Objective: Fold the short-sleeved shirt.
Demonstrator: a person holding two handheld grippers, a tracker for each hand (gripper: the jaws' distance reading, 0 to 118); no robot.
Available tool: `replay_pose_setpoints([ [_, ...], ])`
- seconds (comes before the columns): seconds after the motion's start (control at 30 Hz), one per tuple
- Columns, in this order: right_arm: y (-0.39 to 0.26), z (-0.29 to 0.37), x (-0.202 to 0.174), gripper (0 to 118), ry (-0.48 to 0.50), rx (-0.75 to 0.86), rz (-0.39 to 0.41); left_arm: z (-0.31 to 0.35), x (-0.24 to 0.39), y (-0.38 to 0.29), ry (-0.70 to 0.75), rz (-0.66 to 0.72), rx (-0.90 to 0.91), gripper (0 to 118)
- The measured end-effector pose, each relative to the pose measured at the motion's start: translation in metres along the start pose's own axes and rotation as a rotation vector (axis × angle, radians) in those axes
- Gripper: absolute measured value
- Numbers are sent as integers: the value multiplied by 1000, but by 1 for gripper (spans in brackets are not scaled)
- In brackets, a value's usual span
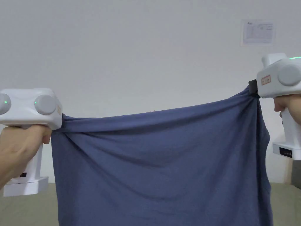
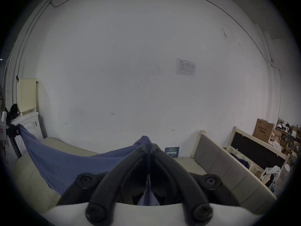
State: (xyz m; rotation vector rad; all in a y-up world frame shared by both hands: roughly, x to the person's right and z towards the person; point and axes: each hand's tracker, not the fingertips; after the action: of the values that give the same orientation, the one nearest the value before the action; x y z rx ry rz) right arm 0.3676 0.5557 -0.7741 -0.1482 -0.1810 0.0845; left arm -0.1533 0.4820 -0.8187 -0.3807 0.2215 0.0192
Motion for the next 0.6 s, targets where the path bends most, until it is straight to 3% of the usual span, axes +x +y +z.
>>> replay_pose_setpoints([
  [0.23,-36,-22,-7,3,-2,-43,43,-43,6,-47,-6,-17,-67,2],
  [0.47,-153,3,-5,3,82,-206,0,-56,-1,-148,-58,-84,-212,2],
  [0.6,-241,50,-5,3,130,-316,-13,-40,-15,-219,-82,-99,-298,2],
])
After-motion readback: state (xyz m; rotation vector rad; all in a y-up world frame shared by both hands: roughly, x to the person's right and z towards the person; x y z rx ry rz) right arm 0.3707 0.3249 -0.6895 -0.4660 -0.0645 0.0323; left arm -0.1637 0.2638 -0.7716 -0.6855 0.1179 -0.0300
